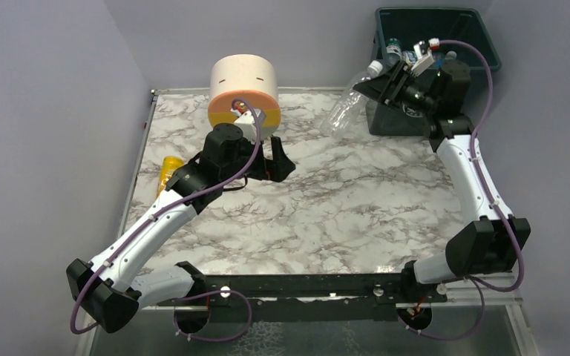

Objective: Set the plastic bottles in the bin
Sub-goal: Pick up the plastic bottle at the center of the board, then place the plastic bottle in the trash bin.

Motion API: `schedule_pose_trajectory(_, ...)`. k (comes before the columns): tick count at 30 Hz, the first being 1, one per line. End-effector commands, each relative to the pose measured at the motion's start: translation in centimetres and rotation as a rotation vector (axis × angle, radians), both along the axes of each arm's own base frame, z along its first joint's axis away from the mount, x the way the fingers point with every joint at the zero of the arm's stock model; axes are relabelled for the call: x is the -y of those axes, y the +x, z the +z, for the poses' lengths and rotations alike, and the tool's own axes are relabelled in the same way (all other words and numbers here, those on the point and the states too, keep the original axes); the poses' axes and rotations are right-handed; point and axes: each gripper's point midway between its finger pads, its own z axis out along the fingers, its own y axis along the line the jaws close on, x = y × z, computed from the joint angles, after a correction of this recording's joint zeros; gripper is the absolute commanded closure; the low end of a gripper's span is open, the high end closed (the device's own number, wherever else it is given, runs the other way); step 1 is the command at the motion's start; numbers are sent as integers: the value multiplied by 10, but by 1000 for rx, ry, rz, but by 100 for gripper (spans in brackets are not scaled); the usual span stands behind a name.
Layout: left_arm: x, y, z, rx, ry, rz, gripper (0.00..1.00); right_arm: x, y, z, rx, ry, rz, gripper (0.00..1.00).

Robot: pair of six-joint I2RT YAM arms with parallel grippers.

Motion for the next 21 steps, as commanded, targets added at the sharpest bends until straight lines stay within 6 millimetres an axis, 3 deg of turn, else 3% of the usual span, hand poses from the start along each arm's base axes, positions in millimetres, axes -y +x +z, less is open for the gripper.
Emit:
schedule_pose_trajectory(1, -5, -5, 6, 24, -12, -30, 1, 10, 28, 40, 62, -9, -69, 38)
schedule_pose_trajectory(9, -10, -6, 0, 13, -4, -29, 1, 62, 81, 98, 147, 25, -204, 38)
schedule_pose_trajectory(17, -12, -4, -3, 3, 4, -33, 1, 154, 118, 113, 171, 111, -380, 38)
schedule_pose_trajectory(21, -11, -4, -5, -6, 4, -40, 1, 186, 130, 113, 181, 141, -451, 38)
